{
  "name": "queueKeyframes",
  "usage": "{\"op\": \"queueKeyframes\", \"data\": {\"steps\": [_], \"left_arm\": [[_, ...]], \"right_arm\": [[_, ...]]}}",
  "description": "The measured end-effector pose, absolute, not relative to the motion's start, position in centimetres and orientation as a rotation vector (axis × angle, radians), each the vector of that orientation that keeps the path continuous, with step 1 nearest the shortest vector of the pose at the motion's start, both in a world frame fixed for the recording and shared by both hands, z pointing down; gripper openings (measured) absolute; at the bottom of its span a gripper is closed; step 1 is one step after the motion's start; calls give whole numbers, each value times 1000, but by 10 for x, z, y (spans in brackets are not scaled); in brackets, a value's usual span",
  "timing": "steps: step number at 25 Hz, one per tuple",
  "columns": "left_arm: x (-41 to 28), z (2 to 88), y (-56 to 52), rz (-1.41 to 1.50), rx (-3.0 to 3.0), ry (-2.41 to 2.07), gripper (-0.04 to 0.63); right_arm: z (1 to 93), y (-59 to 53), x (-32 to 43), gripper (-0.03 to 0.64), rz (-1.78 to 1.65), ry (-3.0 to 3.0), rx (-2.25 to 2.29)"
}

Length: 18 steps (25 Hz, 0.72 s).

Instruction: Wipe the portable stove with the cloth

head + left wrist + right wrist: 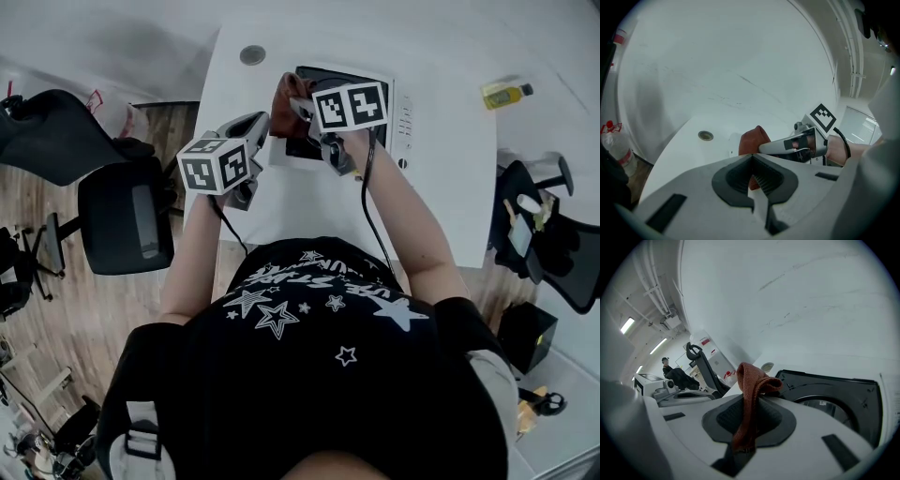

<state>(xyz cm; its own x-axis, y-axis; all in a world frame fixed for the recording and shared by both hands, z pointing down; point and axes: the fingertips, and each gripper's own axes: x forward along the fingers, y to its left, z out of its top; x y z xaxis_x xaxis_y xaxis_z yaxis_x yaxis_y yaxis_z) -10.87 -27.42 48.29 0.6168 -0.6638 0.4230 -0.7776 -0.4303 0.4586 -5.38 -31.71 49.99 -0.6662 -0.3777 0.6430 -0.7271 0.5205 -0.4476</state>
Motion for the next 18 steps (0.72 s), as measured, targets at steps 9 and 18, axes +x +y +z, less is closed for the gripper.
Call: {"op": "queueKeyframes", "data": {"steps": [9, 18], "left_arm": [[-94, 485, -269, 270, 2226, -1096, 8], [-78, 484, -268, 288, 2249, -1060, 8]], "right_arm": [[509, -314, -23, 61, 1054, -2272, 961], [508, -313, 14, 61, 1075, -2243, 1041]]}}
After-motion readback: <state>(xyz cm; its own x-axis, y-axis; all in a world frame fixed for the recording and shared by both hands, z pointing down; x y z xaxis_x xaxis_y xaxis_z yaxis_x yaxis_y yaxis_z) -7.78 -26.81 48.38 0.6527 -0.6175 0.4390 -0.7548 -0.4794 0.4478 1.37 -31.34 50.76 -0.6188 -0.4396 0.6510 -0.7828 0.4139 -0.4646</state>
